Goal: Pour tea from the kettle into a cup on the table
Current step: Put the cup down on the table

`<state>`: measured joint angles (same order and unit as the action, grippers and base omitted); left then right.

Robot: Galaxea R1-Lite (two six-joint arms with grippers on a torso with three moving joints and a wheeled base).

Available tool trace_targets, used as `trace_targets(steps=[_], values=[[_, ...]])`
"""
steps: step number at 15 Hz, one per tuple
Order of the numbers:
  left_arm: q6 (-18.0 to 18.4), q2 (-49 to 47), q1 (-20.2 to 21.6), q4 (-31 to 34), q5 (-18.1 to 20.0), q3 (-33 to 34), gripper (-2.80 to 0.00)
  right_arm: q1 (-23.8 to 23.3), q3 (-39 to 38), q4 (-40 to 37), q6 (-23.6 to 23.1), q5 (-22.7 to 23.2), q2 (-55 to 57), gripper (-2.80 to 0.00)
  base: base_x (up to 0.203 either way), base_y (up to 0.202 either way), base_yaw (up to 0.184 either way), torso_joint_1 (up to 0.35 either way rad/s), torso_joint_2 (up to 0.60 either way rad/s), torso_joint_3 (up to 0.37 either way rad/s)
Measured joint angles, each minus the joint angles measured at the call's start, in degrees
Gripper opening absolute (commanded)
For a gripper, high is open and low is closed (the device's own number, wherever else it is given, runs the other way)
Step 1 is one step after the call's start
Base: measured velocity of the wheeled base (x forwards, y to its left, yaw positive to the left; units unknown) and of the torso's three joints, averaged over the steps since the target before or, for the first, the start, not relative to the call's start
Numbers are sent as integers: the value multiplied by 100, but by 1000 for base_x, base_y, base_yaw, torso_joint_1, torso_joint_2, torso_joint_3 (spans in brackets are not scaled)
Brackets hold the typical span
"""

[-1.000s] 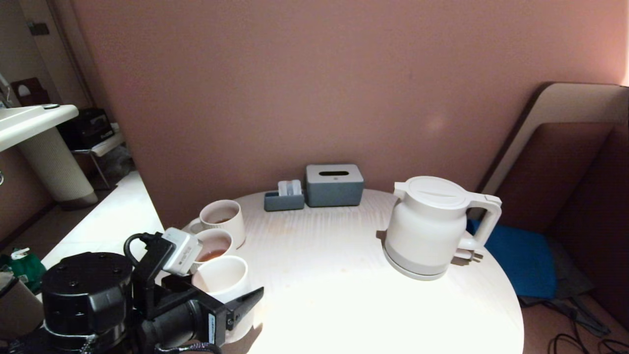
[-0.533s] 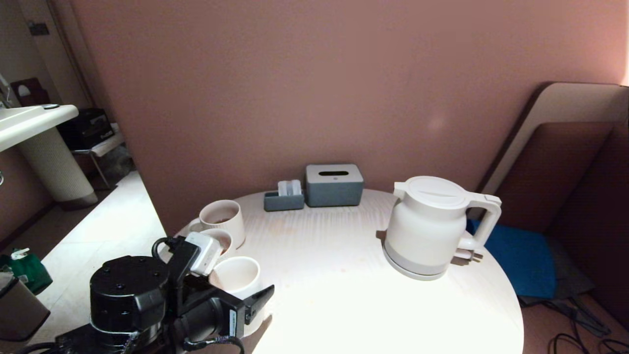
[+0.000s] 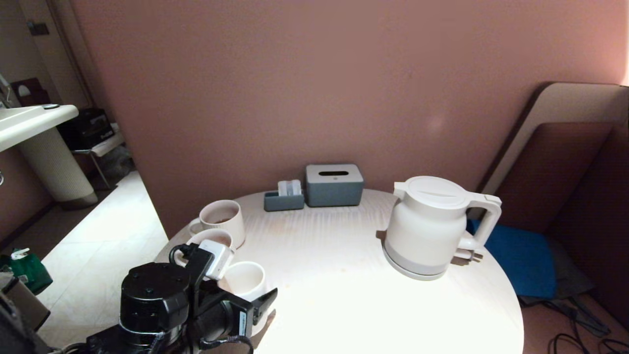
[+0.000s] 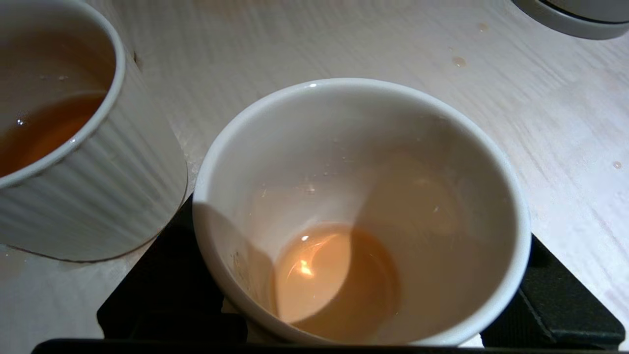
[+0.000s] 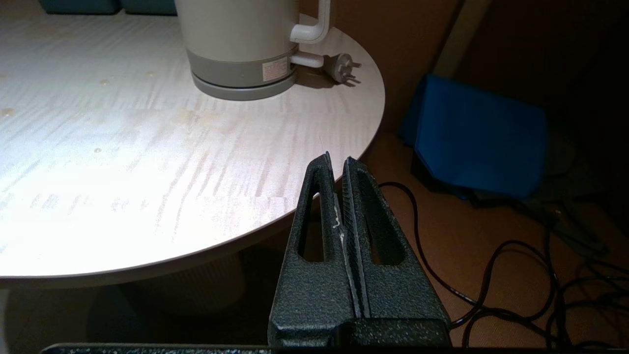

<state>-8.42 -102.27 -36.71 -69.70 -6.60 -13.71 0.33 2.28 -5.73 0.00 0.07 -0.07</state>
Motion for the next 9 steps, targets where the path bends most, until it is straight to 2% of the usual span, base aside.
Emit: trace_targets(steps=[2,9], values=[[-5,-223,0,-393,-47,-20,-280,0,0,0,0,-2,0,-280,0,0,0,0,0,0],[46,-558,-4,-455,-89,-4,-280,0,0,2,0,0,0,-280,0,0,0,0,0,0]])
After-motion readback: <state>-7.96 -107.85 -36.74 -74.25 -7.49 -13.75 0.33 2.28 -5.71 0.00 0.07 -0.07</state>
